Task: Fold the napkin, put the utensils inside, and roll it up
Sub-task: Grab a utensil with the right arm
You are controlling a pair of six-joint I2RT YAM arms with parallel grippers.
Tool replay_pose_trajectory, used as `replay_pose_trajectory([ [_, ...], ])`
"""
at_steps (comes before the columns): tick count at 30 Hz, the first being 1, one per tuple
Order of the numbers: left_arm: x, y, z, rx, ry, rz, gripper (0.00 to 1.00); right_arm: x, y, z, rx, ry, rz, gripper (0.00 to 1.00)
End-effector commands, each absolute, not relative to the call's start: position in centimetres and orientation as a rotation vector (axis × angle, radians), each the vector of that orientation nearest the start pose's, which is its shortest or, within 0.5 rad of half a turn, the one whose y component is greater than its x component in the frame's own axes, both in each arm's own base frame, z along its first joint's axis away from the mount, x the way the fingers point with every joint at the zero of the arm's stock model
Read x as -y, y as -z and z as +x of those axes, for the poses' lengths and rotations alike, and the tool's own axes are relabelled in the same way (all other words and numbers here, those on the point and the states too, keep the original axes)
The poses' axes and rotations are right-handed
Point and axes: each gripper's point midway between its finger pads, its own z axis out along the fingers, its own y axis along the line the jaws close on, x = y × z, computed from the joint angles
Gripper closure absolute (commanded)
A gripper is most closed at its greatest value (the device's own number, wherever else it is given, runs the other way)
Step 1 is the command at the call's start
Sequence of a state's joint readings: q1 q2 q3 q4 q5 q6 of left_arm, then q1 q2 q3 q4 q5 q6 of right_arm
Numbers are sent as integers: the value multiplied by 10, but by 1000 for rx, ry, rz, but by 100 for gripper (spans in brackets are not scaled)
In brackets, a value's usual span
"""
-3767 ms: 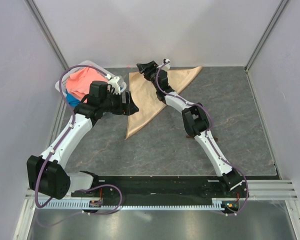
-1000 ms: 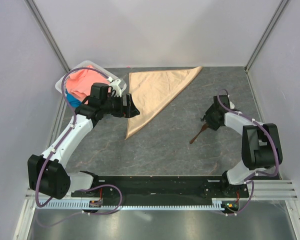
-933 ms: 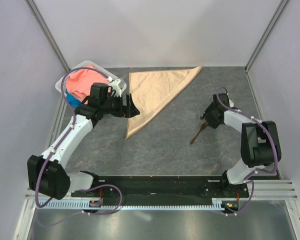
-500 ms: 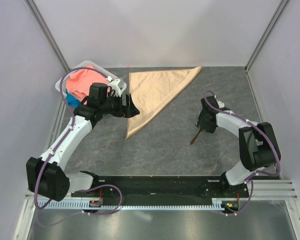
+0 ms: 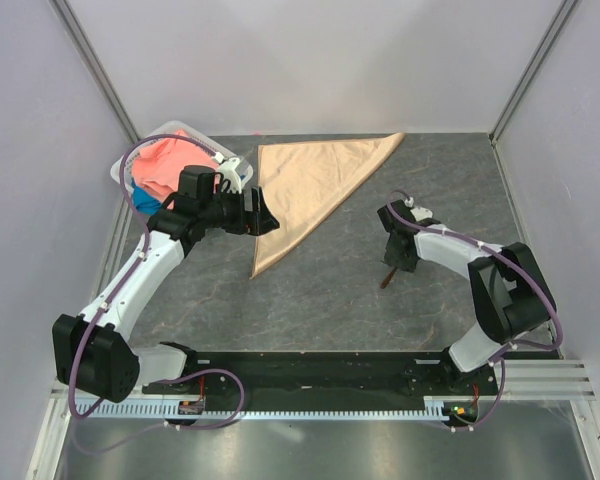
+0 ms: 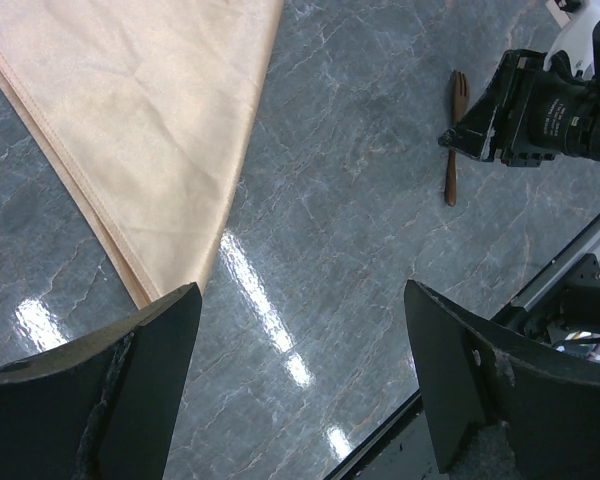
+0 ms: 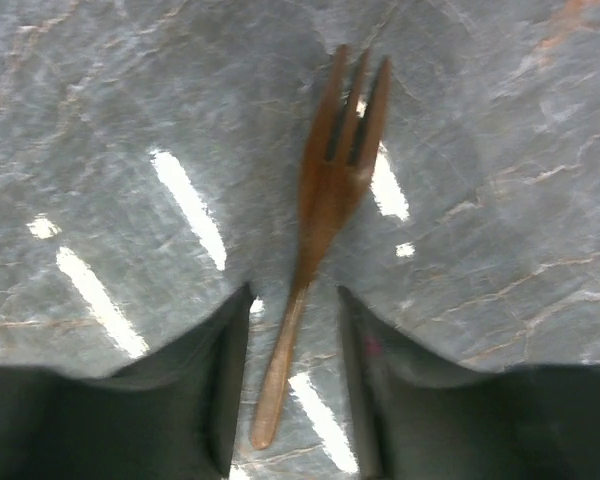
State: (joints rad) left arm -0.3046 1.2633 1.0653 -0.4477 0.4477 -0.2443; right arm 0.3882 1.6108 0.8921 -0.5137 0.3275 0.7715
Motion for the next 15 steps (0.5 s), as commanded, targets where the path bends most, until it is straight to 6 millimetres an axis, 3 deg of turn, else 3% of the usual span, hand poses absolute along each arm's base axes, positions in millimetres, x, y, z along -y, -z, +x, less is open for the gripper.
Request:
replay_pose_trajectory([
  [1,188,-220,309,-2179,796,364,11,-101,-2,279,-2705,149,580,61],
  [5,188,-222,309,-2174,797,364,11,-109,3,272,-2732,134,563,79],
  [7,188,-222,309,-2174,798,366,11,-116,3,270,-2743,108,548,100],
  [11,188,-220,309,-2180,798,363,11,-135,-13,284,-2724,19,527,100],
  [15,188,-221,309,-2178,797,363,11,-164,-60,332,-2606,-112,502,100],
])
